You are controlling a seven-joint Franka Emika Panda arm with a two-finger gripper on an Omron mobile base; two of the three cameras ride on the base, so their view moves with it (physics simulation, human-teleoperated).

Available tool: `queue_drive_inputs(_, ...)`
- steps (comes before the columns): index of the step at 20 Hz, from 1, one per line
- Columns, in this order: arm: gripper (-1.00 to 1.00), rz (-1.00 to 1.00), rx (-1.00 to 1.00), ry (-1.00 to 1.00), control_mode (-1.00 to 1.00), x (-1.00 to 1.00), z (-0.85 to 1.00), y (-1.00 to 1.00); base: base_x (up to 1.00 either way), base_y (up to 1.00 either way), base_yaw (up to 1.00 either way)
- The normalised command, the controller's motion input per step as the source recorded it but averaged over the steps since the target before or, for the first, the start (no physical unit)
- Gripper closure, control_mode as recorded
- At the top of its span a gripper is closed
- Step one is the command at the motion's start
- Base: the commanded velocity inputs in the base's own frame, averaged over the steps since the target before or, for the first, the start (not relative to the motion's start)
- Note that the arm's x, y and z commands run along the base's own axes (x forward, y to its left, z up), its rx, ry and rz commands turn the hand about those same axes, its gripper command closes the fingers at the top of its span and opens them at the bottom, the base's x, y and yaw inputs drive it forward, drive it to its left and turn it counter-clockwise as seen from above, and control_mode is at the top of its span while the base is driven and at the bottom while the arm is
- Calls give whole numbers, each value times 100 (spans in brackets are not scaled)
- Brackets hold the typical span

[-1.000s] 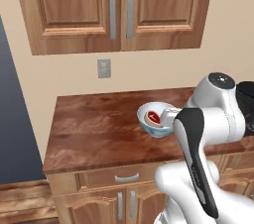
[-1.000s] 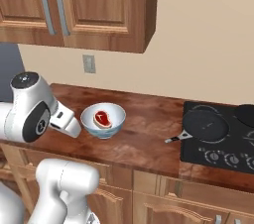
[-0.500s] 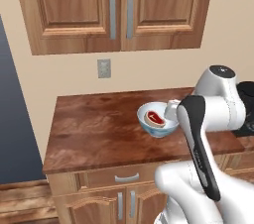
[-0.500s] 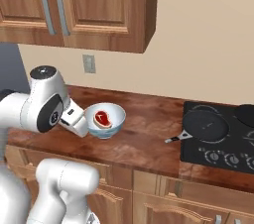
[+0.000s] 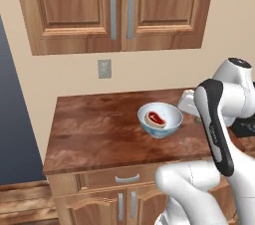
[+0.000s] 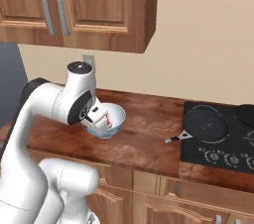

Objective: Place one of the steaks on the plate and the other in the bowl. Then place the bowl in the fridge.

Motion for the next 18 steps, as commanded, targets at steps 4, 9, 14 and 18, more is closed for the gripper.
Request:
queue_drive_inputs(4, 100, 0, 1, 12, -100, 32, 0, -10, 0, 0, 0)
queue_drive_inputs(9, -100, 0, 0, 20, -100, 47, 0, 0, 0, 0, 0)
queue_drive_inputs(14, -100, 0, 0, 16, -100, 26, -11, -16, 0, 0, 0)
queue_drive_inputs(18, -100, 0, 0, 1, -100, -3, -31, -39, 0, 0, 0)
